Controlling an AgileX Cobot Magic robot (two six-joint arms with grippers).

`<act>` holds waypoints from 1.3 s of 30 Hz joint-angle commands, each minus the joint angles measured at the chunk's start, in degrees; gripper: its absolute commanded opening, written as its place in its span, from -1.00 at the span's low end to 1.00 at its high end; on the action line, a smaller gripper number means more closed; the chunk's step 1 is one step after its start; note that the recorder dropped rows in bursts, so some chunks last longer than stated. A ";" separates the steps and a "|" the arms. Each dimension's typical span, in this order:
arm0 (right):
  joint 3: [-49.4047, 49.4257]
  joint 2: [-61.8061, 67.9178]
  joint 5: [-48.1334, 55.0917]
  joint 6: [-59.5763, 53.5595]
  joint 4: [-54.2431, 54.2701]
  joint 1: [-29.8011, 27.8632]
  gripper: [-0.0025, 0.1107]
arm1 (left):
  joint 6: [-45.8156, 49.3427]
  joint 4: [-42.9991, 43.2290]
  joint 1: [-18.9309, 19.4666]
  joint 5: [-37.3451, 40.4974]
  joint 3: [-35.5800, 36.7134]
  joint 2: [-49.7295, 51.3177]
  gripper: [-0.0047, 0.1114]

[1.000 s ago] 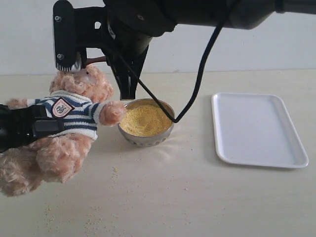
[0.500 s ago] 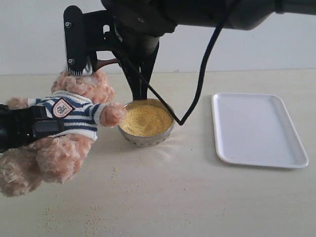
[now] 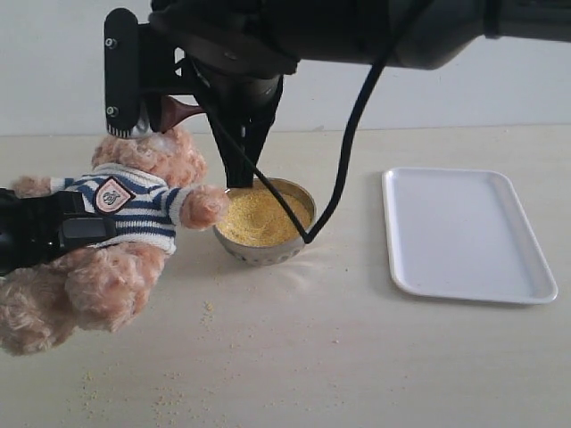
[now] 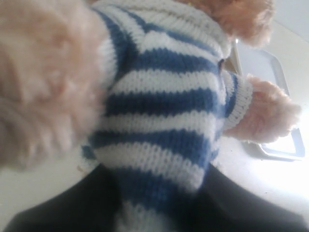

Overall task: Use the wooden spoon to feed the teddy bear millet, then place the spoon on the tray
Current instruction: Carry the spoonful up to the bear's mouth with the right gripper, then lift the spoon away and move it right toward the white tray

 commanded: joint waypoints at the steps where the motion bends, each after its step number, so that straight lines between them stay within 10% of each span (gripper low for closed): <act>1: -0.28 -0.49 1.53 3.40 0.03 0.01 -0.96 | 0.45 -0.82 0.09 0.85 -0.51 -0.49 -0.83; 17: -0.28 -7.52 -1.34 13.46 2.70 -2.72 -0.96 | 3.37 -0.82 0.09 0.75 -0.51 -0.49 -0.83; 27: 1.15 -17.56 -1.90 9.78 35.49 -22.19 -0.96 | 3.66 -0.82 0.09 -1.26 -0.58 -0.49 -0.83; 39: 18.56 -29.44 -4.32 8.16 41.62 -36.13 -0.96 | 9.48 -0.82 0.09 -5.99 -3.79 0.28 -0.83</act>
